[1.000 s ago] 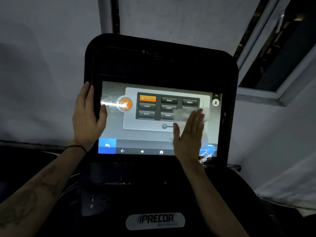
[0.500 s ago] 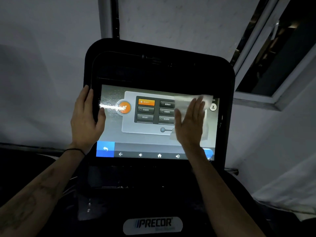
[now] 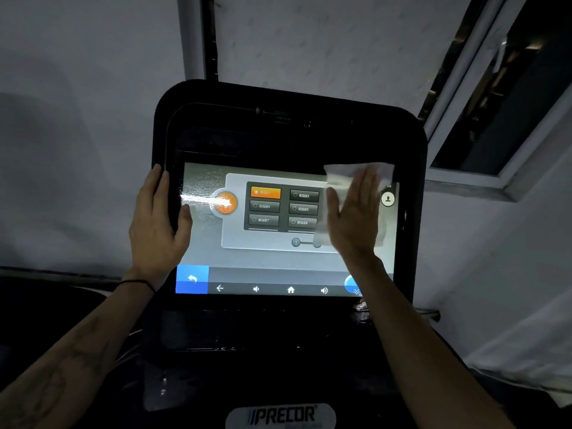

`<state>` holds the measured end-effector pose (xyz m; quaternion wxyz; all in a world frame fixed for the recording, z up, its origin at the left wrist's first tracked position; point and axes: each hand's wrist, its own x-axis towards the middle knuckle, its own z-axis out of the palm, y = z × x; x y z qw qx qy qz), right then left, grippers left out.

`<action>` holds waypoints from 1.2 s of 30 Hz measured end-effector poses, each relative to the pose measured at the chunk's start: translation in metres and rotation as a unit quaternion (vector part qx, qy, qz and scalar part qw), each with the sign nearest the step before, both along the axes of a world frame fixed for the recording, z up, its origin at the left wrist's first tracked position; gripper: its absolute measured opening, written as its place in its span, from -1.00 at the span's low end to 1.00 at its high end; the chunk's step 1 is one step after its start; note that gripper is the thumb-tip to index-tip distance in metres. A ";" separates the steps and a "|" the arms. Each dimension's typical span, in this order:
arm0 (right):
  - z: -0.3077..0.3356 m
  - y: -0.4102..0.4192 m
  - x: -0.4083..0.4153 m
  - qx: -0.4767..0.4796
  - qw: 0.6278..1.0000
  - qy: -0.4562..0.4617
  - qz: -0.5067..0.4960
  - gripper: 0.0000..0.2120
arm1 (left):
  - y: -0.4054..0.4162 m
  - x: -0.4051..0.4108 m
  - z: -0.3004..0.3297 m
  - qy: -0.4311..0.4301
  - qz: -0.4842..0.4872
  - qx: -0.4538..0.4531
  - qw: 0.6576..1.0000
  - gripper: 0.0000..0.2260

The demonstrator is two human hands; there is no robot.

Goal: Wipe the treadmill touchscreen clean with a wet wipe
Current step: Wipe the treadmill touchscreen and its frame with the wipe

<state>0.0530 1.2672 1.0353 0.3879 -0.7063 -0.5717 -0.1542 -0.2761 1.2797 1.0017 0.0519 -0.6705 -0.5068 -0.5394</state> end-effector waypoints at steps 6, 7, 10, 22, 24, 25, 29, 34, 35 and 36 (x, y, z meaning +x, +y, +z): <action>-0.034 -0.020 -0.044 0.007 0.999 -0.026 0.039 -0.21 | 0.001 0.000 -0.001 0.001 0.005 0.001 1.000 -0.46; -0.029 -0.016 -0.047 0.000 0.998 -0.040 0.053 -0.22 | 0.001 0.000 -0.001 0.001 0.004 -0.004 1.000 -0.46; -0.015 -0.004 -0.035 0.003 0.999 -0.024 0.032 -0.21 | 0.000 0.000 0.000 -0.004 0.002 -0.009 1.000 -0.45; -0.021 -0.006 -0.047 0.011 1.000 -0.007 0.011 -0.23 | 0.000 0.000 0.000 -0.008 -0.006 -0.014 1.000 -0.44; -0.030 -0.016 -0.046 0.025 0.999 0.026 -0.026 -0.22 | 0.000 0.000 -0.001 -0.011 -0.005 -0.015 1.000 -0.44; -0.039 -0.025 -0.053 0.019 0.999 0.029 -0.020 -0.21 | 0.000 0.000 -0.001 -0.010 -0.006 -0.013 1.000 -0.44; -0.045 -0.028 -0.088 -0.001 0.997 -0.039 0.063 -0.22 | 0.001 0.000 -0.001 -0.005 -0.003 -0.010 1.000 -0.44; -0.017 -0.004 -0.062 0.011 1.000 0.020 0.006 -0.22 | 0.001 0.000 -0.001 -0.006 -0.002 -0.006 1.000 -0.45; -0.023 -0.010 -0.063 0.012 1.000 0.027 -0.009 -0.22 | 0.001 0.000 -0.001 -0.007 -0.001 -0.005 1.000 -0.45; -0.032 -0.017 -0.068 0.013 1.000 0.022 -0.008 -0.22 | 0.001 0.000 -0.002 -0.007 0.000 -0.003 1.000 -0.45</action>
